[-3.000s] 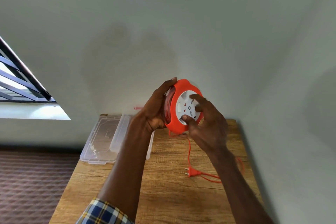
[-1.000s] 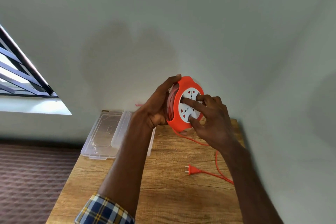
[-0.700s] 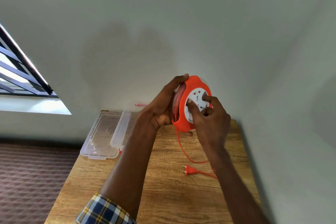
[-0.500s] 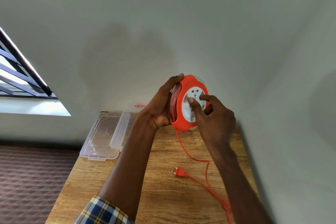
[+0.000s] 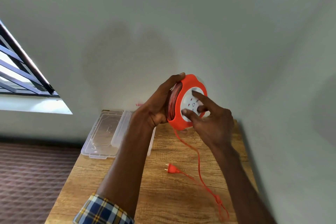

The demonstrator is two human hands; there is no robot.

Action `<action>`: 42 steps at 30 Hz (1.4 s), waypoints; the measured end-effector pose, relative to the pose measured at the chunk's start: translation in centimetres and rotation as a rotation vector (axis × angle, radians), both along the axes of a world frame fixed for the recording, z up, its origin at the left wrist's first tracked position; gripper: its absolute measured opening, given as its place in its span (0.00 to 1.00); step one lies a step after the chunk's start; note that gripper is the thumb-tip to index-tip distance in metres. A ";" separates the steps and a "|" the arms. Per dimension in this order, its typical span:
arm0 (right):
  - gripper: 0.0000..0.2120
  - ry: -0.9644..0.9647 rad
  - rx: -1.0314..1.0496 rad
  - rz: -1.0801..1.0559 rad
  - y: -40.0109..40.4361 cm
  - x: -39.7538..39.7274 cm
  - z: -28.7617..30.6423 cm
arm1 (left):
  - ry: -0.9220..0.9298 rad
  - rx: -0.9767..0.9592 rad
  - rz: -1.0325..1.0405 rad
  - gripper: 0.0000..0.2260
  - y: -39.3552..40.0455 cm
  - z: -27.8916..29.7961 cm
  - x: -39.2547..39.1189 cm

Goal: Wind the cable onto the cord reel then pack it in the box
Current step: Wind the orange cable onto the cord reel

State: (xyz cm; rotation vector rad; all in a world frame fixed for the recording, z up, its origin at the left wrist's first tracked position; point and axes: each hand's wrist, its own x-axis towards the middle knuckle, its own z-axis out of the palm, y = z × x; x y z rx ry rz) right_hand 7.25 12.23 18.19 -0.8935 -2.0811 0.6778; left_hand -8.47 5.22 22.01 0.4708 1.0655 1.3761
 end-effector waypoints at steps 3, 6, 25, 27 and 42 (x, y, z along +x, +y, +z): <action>0.28 0.097 -0.255 -0.126 -1.0 -1.2 0.8 | -0.025 -0.004 0.020 0.31 0.2 0.0 0.4; 0.26 0.003 -0.096 -0.138 -1.0 -0.9 1.0 | -0.044 0.014 0.030 0.33 0.4 -0.3 0.7; 0.25 -0.188 0.309 0.178 1.8 0.5 -0.7 | -0.032 -0.008 -0.006 0.32 -0.1 -0.9 -1.2; 0.24 -0.168 0.284 0.133 1.7 0.5 -0.7 | 0.007 -0.018 0.005 0.31 0.0 -0.6 -1.0; 0.27 -0.022 0.153 0.288 1.8 -0.4 -1.2 | -0.090 0.009 -0.044 0.36 -0.3 -0.9 -1.4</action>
